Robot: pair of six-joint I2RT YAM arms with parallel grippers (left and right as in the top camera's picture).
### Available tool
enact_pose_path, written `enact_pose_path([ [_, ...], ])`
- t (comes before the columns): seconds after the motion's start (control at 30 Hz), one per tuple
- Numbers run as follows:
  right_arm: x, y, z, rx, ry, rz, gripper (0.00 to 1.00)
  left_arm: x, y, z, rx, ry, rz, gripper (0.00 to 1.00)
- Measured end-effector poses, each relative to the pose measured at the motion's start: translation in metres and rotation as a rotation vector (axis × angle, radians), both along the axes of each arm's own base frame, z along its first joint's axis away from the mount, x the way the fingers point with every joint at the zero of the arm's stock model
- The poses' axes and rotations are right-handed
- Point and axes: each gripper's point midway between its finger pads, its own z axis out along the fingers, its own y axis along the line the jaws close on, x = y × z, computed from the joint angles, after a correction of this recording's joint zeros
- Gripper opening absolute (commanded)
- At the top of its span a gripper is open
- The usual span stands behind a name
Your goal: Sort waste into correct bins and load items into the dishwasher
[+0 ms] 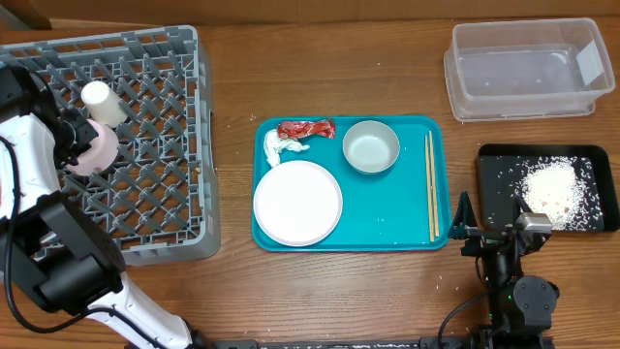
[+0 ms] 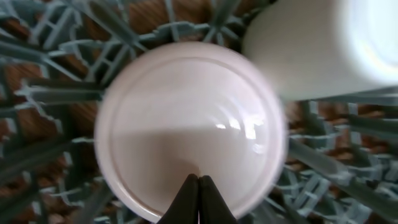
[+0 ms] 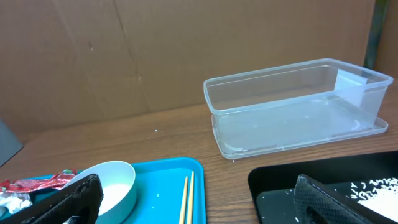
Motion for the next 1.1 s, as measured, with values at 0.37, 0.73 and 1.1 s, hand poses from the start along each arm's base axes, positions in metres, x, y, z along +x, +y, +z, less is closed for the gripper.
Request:
enact_pose_path([
  [0.37, 0.000, 0.000, 0.000, 0.000, 0.000, 0.000, 1.00, 0.034, -0.129, 0.117, -0.560, -0.428, -0.282, 1.00],
  [0.73, 0.000, 0.000, 0.000, 0.000, 0.000, 0.000, 1.00, -0.002, -0.235, 0.086, -0.622, -0.100, -0.428, 0.96],
  [1.1, 0.000, 0.000, 0.000, 0.000, 0.000, 0.000, 1.00, -0.014, -0.202, 0.051, -0.199, 0.119, -0.338, 0.94],
])
